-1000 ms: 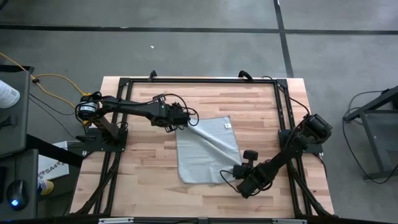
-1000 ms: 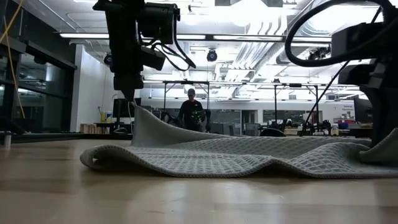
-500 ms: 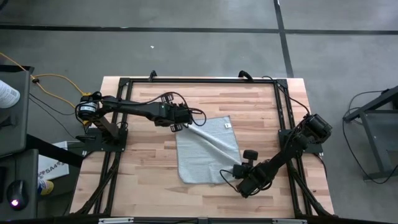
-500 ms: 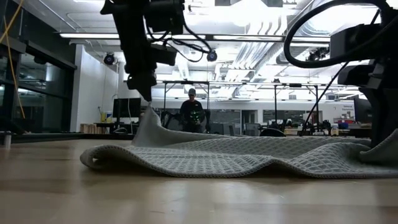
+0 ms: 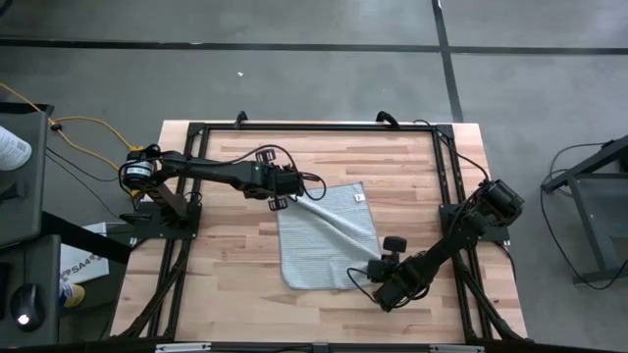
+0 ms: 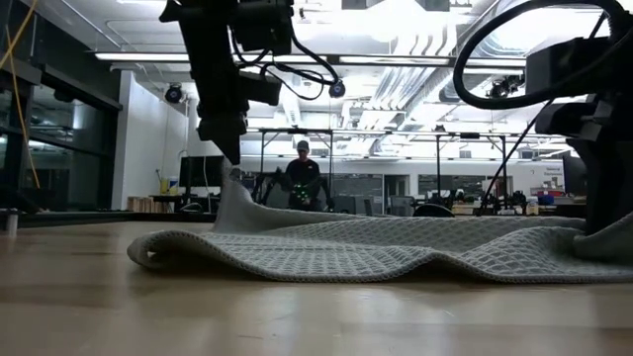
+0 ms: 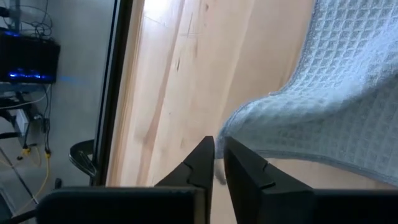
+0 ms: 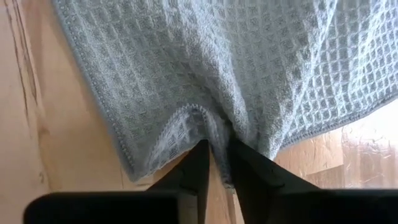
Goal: Fold microfiber towels
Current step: Fold the gray towel on the table
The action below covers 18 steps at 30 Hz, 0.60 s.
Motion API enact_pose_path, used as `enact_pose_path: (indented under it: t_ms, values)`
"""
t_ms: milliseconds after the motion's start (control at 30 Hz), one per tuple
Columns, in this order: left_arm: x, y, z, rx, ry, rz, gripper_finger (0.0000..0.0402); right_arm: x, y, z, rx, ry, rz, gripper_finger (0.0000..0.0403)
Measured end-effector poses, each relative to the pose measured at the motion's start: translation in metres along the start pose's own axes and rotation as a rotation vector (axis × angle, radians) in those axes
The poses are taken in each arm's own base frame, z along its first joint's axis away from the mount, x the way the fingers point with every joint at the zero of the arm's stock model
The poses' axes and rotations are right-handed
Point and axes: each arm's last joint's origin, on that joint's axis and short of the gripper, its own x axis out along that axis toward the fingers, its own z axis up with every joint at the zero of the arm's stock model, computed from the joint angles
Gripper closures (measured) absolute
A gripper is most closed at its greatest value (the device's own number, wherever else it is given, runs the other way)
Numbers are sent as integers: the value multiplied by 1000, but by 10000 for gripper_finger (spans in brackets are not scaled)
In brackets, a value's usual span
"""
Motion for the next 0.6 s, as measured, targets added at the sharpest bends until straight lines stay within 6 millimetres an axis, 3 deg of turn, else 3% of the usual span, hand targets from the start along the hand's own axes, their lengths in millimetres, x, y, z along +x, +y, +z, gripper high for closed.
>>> enact_pose_path:
  t_ms: [367, 600]
  values:
    - [0, 2, 1, -4, -8, 53, 255, -1, -10, -8, -23, 72, -107, 287]
    - [0, 0, 1, -33, -8, 1, 240, 1, -17, -7, -15, 85, -156, 266]
